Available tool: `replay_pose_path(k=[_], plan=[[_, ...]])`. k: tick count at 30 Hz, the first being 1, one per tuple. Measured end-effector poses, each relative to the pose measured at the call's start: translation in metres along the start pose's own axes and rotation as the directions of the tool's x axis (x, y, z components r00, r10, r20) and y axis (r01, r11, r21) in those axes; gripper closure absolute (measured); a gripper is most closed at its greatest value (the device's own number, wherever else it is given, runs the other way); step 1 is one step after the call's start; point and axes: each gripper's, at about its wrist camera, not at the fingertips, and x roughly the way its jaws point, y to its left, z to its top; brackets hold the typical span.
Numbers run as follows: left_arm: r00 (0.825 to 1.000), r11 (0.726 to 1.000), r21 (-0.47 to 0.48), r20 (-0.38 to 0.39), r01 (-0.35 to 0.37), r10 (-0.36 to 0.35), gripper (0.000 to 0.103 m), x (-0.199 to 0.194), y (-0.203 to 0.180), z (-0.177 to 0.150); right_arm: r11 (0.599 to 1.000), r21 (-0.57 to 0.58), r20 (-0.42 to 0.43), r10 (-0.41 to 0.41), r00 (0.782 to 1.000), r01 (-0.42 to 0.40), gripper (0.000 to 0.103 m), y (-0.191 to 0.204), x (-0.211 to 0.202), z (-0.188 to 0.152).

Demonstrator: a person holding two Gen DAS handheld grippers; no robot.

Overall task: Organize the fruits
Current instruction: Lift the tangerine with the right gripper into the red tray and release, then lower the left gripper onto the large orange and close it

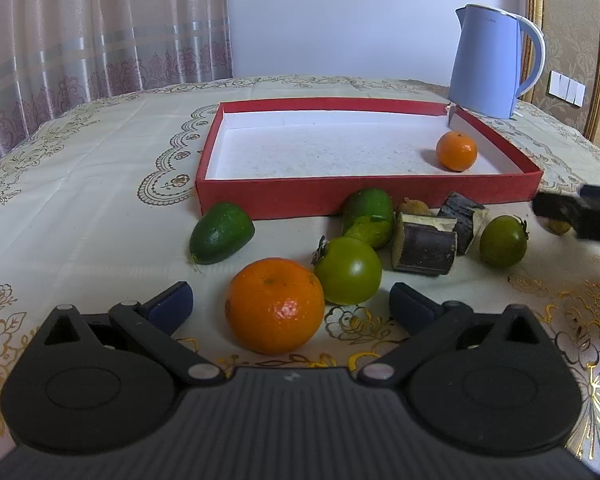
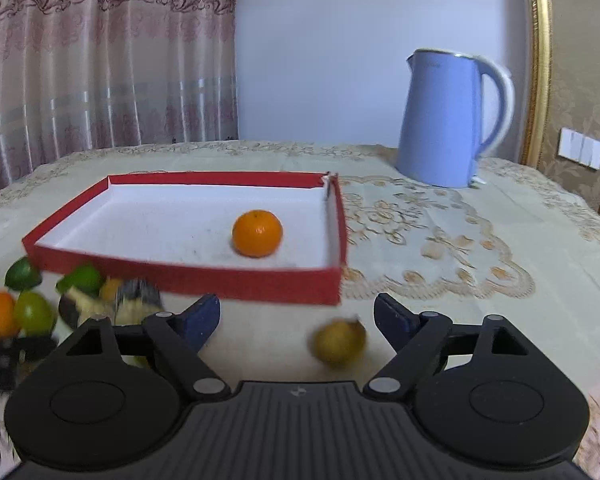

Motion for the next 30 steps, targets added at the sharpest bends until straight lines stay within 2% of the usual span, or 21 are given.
replay_pose_path(k=[4, 8, 11, 16, 25, 30], plan=[[1.0, 1.0, -0.001, 0.004, 0.006, -0.006, 0.0, -0.001, 0.001, -0.001, 1.0, 0.0, 0.019, 0.022, 1.0, -0.022, 0.016, -0.002, -0.011, -0.008], [1.0, 1.0, 0.003, 0.008, 0.011, -0.011, 0.0, -0.001, 0.001, -0.001, 1.0, 0.004, -0.008, 0.028, 1.0, -0.028, 0.015, -0.002, -0.007, -0.009], [1.0, 1.0, 0.009, 0.009, 0.014, -0.014, 0.0, -0.001, 0.001, -0.001, 1.0, -0.003, -0.065, 0.011, 0.998, -0.012, 0.015, -0.003, -0.001, -0.011], [1.0, 1.0, 0.004, 0.011, 0.021, -0.021, 0.0, -0.001, 0.003, 0.0, 0.999, 0.01, -0.137, 0.033, 0.99, -0.032, 0.015, -0.006, 0.007, -0.016], [1.0, 0.999, 0.043, 0.029, 0.007, -0.008, 0.0, -0.004, -0.003, -0.002, 0.998, 0.015, -0.158, 0.06, 0.986, -0.059, 0.008, -0.007, 0.009, -0.019], [0.998, 0.997, 0.078, 0.063, -0.005, 0.0, 0.01, -0.01, -0.009, -0.005, 0.997, 0.022, -0.159, 0.07, 0.985, -0.068, 0.006, -0.008, 0.009, -0.018]])
